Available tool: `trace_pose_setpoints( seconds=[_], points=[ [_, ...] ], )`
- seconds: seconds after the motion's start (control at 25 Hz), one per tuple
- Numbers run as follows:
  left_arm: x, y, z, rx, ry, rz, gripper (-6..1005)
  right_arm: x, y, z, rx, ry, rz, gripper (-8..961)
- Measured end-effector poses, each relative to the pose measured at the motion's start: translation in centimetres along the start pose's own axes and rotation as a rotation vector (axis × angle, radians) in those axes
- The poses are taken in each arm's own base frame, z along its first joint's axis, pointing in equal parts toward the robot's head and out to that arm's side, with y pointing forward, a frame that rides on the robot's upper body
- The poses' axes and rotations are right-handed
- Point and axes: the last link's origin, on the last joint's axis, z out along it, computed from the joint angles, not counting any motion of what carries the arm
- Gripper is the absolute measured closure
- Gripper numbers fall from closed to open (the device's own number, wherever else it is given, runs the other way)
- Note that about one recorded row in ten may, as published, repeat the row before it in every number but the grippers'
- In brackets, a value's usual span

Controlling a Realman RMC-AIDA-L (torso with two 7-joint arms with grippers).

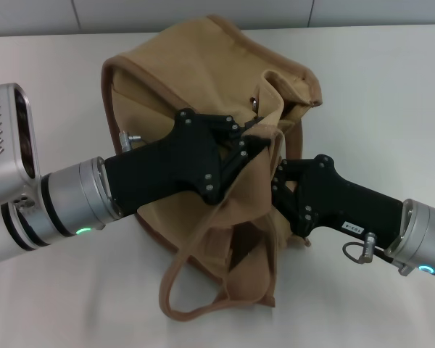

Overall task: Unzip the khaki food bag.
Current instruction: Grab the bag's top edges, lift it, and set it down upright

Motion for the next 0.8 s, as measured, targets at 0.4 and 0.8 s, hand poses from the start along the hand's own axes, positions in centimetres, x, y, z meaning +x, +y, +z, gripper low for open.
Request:
trace_pose_setpoints(
  seconds=[0.4, 0.8],
  points=[
    [0.0, 0.1, -0.2, 0.007, 0.009, -0.002, 968, 0.1, -0.1, -0.5, 0.029, -0.003, 0.012, 949],
    [0.7, -0.1, -0.7, 0.039, 0.06, 0.011, 969, 0.5, -0.3, -1.3, 0.054, 0.013, 0.028, 952]
  ],
)
